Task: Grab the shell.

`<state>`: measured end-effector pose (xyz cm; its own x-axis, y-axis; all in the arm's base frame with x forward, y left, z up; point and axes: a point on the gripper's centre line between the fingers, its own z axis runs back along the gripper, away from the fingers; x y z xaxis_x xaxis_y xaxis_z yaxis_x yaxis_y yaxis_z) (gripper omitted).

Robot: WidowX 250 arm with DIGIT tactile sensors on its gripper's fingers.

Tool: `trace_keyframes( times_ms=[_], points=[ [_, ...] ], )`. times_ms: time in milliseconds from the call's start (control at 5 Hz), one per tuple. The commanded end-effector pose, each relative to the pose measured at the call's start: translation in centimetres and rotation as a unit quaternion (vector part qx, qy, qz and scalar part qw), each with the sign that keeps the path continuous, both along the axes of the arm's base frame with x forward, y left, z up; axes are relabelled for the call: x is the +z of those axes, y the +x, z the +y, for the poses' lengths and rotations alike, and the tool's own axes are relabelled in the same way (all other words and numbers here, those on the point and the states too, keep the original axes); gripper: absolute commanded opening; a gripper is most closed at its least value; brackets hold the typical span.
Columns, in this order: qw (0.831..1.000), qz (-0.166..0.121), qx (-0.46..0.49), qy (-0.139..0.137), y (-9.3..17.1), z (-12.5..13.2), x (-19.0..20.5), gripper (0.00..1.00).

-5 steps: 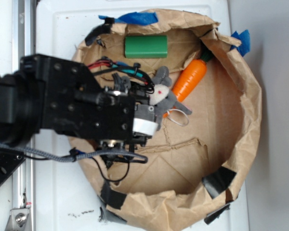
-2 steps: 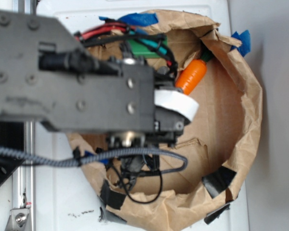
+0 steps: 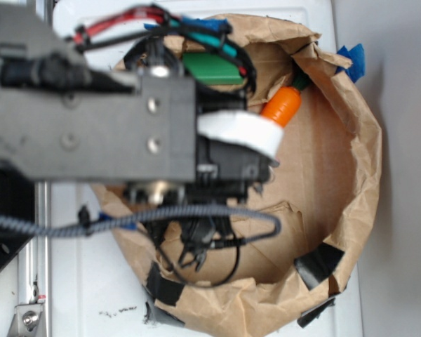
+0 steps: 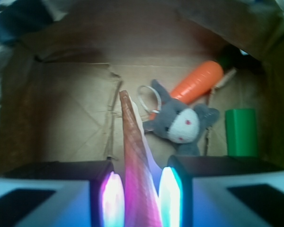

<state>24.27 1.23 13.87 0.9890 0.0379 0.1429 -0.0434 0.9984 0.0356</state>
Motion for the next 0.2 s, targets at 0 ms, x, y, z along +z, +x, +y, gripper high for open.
trace_keyframes(
  times_ms=[0],
  points=[
    [0.998, -0.039, 0.041, 0.001, 0.90, 1.79, 1.57, 0.00]
  ],
)
